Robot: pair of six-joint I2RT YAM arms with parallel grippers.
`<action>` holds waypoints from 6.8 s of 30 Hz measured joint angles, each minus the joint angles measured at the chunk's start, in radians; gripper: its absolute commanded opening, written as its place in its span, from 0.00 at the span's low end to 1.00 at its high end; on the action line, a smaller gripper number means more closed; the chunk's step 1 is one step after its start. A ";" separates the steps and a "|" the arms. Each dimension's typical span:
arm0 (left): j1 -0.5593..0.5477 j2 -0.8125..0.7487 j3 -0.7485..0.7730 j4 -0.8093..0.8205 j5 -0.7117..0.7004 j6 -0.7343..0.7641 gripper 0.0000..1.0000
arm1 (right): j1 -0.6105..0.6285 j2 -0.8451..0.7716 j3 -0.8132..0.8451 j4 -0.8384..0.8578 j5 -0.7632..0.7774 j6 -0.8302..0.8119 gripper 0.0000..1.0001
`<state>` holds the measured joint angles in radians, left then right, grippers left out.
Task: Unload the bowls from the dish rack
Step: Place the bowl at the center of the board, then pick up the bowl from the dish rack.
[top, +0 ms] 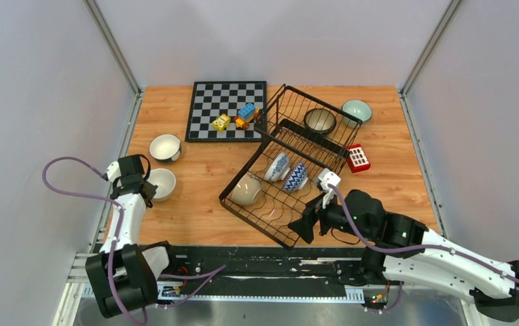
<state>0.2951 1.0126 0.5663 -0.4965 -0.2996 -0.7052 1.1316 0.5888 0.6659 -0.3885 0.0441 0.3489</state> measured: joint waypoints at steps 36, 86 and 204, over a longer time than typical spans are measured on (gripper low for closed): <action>0.057 0.108 0.033 0.126 0.040 -0.049 0.96 | 0.000 -0.047 -0.020 -0.033 0.122 -0.002 0.97; -0.827 -0.026 0.211 0.122 0.594 0.364 0.83 | 0.000 -0.005 -0.229 0.011 0.395 0.437 0.75; -0.796 0.271 0.040 0.914 1.181 -0.231 0.00 | 0.000 -0.023 -0.285 0.116 0.401 0.444 0.84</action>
<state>-0.5011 1.2839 0.6067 0.4175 0.8818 -0.9363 1.1316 0.5659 0.3805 -0.2722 0.4450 0.7925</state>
